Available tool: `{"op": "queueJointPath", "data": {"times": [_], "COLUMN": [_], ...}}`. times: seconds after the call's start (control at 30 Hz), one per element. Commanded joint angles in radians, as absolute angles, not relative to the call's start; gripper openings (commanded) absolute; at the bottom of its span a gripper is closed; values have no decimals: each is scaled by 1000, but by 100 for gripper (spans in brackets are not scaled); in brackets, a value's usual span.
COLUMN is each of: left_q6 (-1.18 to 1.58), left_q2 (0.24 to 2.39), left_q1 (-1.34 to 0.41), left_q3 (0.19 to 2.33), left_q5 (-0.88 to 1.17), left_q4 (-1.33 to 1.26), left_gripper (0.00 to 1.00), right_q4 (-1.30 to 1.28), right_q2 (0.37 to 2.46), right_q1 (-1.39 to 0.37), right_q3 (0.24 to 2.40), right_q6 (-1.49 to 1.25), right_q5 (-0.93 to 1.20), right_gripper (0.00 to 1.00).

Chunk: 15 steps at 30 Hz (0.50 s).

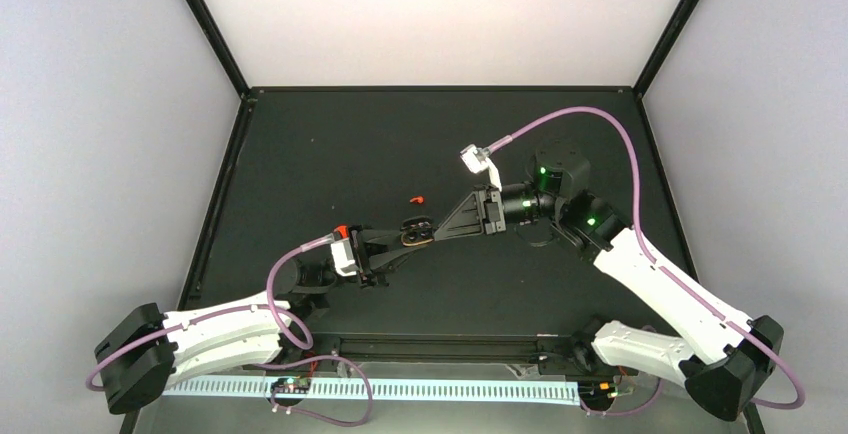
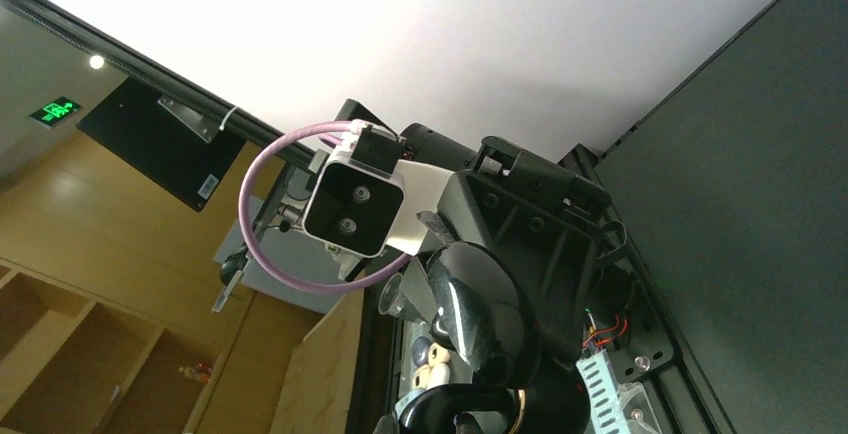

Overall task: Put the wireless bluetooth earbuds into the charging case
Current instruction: Place the earbud in the charging case.

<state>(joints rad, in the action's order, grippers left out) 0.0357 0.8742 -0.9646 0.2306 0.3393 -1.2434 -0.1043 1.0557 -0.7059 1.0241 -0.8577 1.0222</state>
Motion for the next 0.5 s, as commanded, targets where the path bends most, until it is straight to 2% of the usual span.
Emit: {"op": "queueJointPath", "data": {"times": [0.0,0.2,0.37,0.47], "left_q6": [18,17,17,17], "left_q2": [857,859,859,858], "left_q1": [-972,-973,-973,-973], "left_q3": [241,245,244,244], "left_q5": [338,345,343,345], "left_q4": [-1275,-1276,-1272,-1269], "left_gripper": [2,2,2,2], "right_q4": [-94,-90,-93,-96], "right_q2": [1065,1071,1074,1078], "right_q1": [-704,-704,-703,-703], "right_q3": [1016,1007,1017,1022], "right_q6": [-874,-884,-883,-883], "right_q5": [1010,1006,1005,1002], "right_gripper": [5,7,23,27]}}
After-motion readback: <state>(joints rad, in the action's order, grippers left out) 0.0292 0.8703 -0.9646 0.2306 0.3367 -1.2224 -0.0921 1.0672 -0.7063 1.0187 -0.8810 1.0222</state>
